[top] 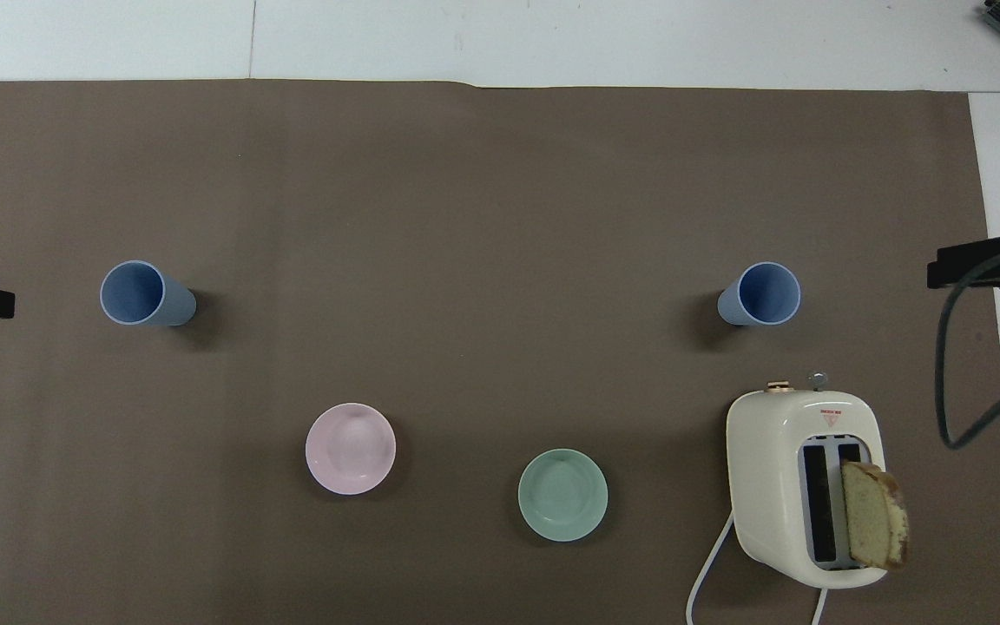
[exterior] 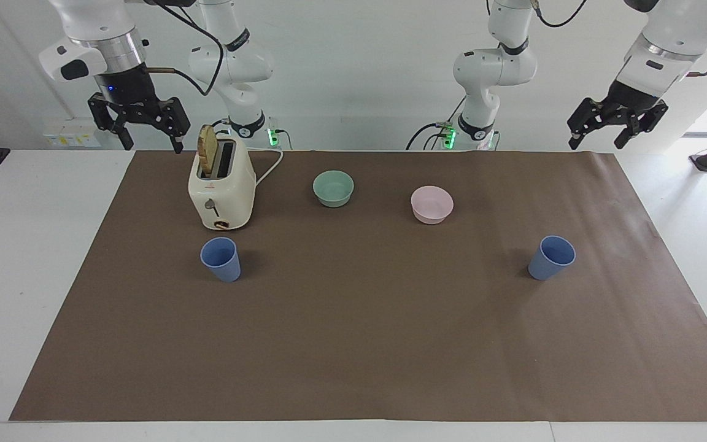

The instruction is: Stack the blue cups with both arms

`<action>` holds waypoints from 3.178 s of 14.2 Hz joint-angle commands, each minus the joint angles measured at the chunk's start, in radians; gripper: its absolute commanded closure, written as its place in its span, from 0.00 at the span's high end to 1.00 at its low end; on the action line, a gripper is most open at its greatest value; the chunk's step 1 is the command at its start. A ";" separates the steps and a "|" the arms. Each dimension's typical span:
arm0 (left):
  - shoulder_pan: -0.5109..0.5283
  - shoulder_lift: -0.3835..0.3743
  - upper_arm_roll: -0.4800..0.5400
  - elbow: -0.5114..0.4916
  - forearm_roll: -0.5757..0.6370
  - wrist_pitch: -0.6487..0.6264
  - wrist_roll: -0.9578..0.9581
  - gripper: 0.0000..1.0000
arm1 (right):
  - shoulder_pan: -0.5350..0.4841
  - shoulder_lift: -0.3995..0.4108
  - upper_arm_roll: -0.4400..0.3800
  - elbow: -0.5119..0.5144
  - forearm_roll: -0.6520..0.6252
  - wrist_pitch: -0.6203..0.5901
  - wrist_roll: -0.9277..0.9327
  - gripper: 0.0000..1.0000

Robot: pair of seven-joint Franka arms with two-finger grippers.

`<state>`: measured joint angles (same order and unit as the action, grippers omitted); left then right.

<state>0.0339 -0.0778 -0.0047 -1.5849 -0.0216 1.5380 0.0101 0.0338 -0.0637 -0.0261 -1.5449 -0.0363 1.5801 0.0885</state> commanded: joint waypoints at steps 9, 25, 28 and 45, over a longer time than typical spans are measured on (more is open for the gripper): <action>0.072 0.078 -0.006 -0.409 -0.012 0.480 -0.105 1.00 | -0.008 -0.007 0.002 -0.001 -0.005 -0.008 -0.021 1.00; 0.069 0.259 -0.008 -0.411 -0.030 0.676 -0.160 0.19 | -0.008 -0.007 0.002 -0.001 -0.005 -0.008 -0.021 1.00; 0.067 0.262 -0.009 -0.406 -0.031 0.671 -0.153 0.00 | -0.008 -0.007 0.002 -0.001 -0.005 -0.008 -0.021 1.00; -0.277 0.234 -0.063 -0.124 -0.052 0.418 -0.660 0.00 | -0.008 -0.007 0.002 -0.001 -0.005 -0.008 -0.021 1.00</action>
<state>-0.1709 0.1387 -0.0851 -1.7156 -0.0784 1.9296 -0.5683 0.0338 -0.0637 -0.0261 -1.5449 -0.0363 1.5801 0.0885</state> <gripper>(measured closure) 0.952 0.000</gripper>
